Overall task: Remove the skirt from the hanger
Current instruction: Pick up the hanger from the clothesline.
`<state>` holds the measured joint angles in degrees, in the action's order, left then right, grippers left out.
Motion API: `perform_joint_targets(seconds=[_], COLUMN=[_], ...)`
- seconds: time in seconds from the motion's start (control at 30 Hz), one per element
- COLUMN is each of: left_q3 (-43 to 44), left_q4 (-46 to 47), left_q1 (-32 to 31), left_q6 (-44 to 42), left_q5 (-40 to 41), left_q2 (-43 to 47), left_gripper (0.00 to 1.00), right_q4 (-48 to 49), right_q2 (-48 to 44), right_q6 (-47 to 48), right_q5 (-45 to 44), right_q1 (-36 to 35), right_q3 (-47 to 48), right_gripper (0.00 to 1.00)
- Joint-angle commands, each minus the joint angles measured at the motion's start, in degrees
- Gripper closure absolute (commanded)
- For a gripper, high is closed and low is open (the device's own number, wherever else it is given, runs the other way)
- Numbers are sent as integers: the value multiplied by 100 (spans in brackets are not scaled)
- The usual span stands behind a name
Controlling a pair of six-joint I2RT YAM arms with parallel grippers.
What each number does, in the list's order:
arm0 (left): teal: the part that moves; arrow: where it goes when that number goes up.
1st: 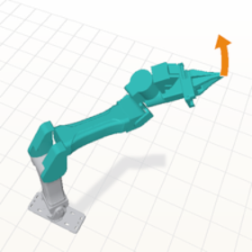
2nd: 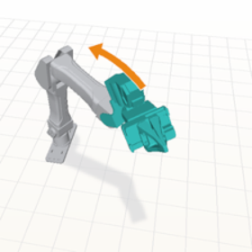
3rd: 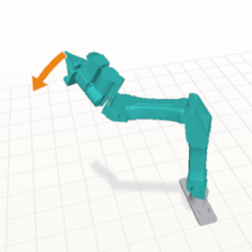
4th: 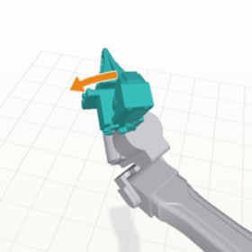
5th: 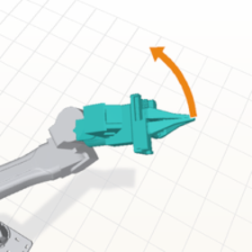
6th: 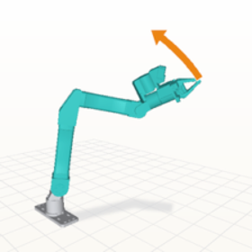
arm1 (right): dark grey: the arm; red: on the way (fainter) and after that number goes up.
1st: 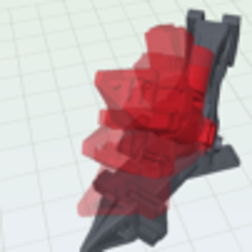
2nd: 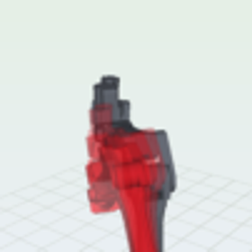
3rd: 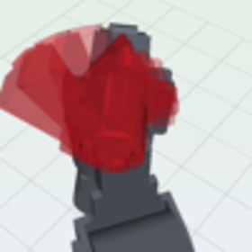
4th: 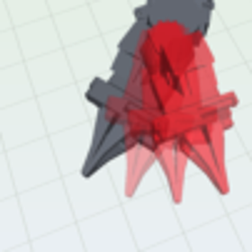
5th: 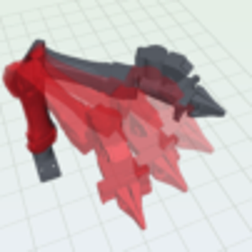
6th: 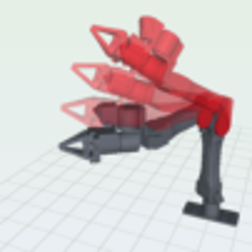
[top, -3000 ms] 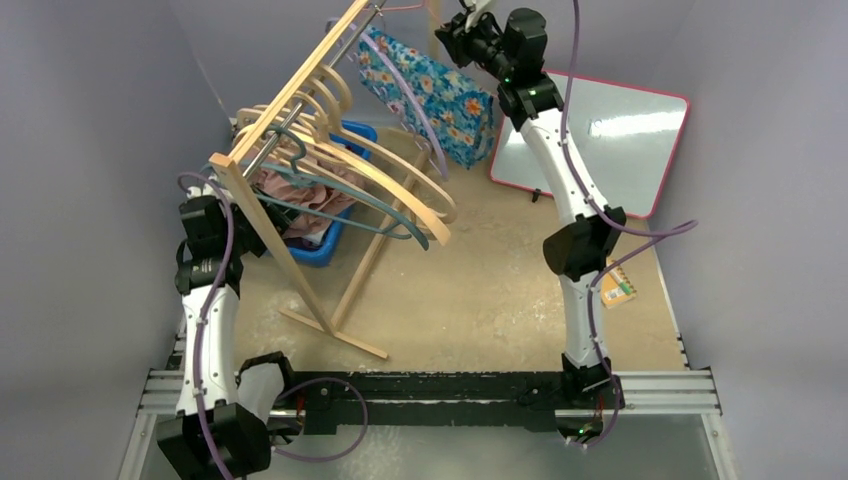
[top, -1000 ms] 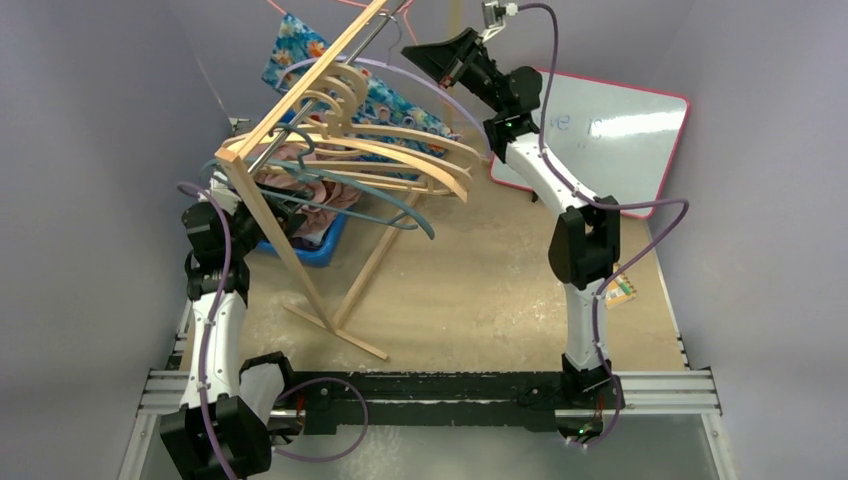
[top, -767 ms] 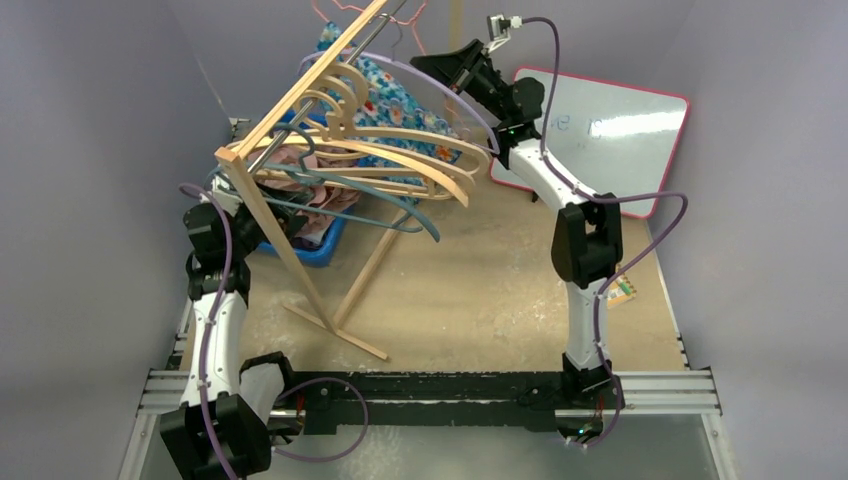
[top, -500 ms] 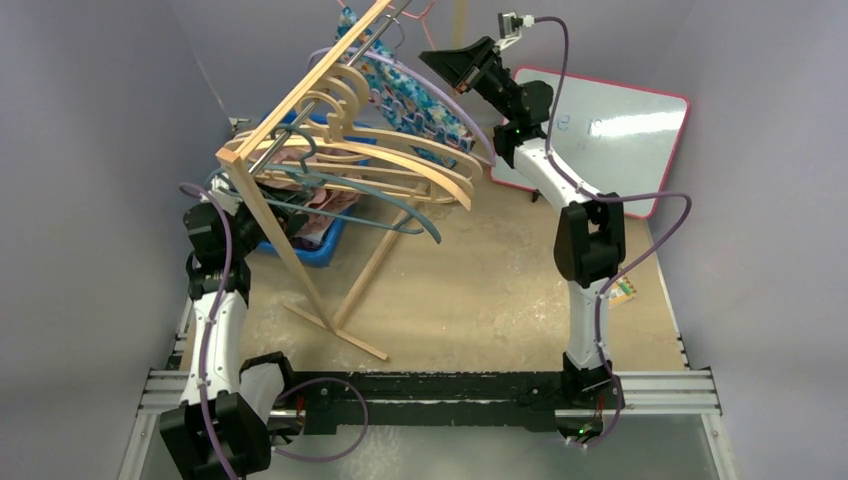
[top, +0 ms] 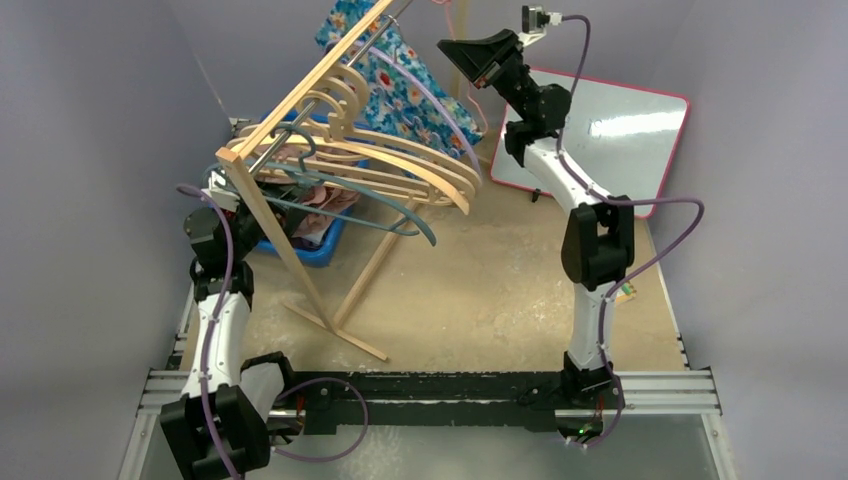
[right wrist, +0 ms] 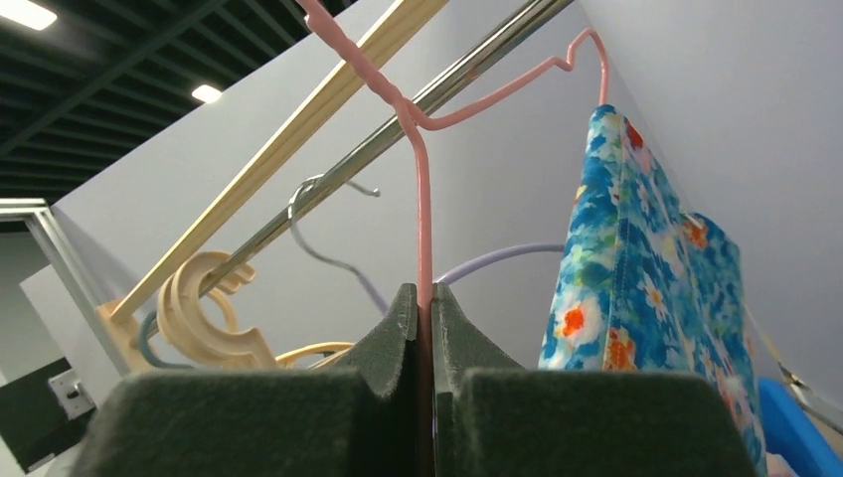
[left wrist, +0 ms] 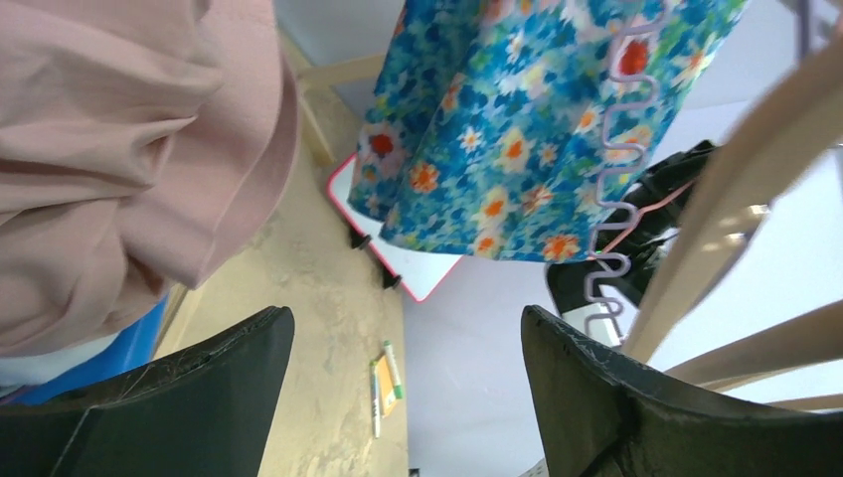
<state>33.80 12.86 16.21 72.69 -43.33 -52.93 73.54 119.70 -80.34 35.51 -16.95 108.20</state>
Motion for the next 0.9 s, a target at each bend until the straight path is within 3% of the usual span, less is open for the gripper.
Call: perform_joint_targets(seconds=[0.0, 0.27, 0.43, 0.67, 0.87], left_q3=[-304, -433, -260, 135, 479], left_q4=[2045, 4301, 4682, 5087, 5358], left_q1=[-14, -280, -884, -1744, -2396], left_q6=[985, 1945, 1832, 1559, 1335], left_q5=[-173, -76, 288, 826, 1404], left_q2=[-97, -941, -1496, -2362, -3206], left_gripper=[16, 14, 17, 30, 33], right_q4=[1041, 1561, 1711, 1802, 1771], right_q2=[-694, -1085, -1133, -1218, -1353], right_q6=[-131, -289, -375, -514, -578], right_q5=[-169, 245, 155, 136, 115], right_q1=[97, 349, 350, 348, 350], right_q3=[-581, -1955, -2273, -2428, -2435], right_gripper=[100, 100, 100, 100, 100])
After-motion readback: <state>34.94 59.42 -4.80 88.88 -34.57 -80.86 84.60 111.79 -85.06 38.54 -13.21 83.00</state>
